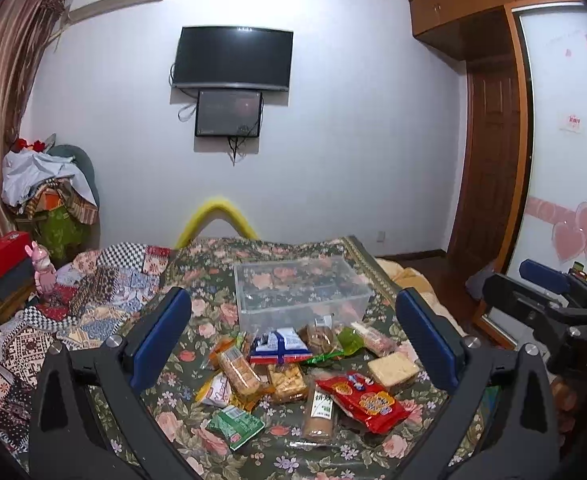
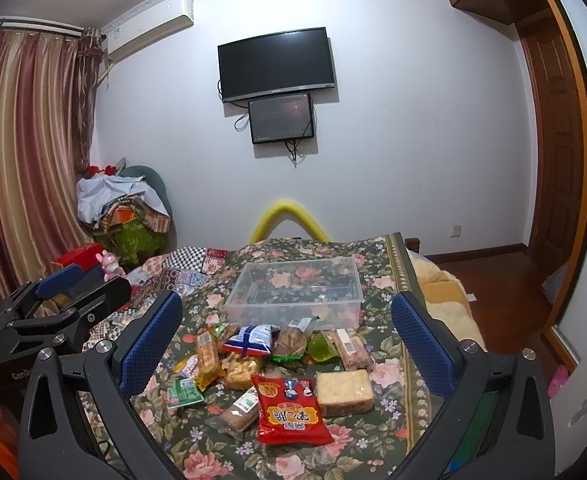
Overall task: Organize snacks
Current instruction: 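Grasp the green pea-snack bag with the left gripper while the right gripper grasps the red snack bag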
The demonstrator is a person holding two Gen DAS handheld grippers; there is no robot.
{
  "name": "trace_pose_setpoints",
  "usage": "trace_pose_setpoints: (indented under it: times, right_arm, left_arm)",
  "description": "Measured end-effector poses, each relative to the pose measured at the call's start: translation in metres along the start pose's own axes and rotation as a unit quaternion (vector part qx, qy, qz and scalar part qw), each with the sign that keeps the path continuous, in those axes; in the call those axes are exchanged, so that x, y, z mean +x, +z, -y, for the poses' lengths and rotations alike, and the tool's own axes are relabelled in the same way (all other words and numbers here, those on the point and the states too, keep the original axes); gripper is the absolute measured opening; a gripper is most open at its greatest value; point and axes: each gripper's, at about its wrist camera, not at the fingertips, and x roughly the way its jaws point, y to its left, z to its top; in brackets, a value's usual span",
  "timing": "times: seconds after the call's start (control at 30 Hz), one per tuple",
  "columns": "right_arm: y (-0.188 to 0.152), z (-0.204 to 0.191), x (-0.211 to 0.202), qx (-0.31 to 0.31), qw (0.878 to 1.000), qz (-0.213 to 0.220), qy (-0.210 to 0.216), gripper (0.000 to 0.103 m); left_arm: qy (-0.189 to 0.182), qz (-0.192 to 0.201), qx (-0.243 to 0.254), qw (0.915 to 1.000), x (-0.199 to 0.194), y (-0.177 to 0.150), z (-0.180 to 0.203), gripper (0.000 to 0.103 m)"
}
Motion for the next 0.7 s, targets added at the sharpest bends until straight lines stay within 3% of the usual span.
trace_pose_setpoints:
  times: [0.23,0.47,0.63,0.7]
  right_arm:
    - [-0.018,0.013,0.021,0.006,0.999,-0.038,-0.014,0.103]
    - [-0.046,0.031,0.056,0.018,0.993,-0.114,-0.024,0.103]
    - [-0.064,0.036,0.073,0.025,0.986,-0.161,-0.019,0.103]
    - [-0.071,0.038,0.082,0.034,0.982,-0.183,-0.007,0.103]
  left_arm:
    - [0.001,-0.072,0.002,0.9974,0.032,-0.030,-0.018,0.103]
    - [0.023,-0.140,-0.023,0.9897,0.064,-0.065,-0.050,0.102]
    - [0.031,-0.191,-0.028,0.9807,0.089,-0.088,-0.070,0.087]
    - [0.027,-0.212,-0.034,0.9764,0.098,-0.098,-0.076,0.086]
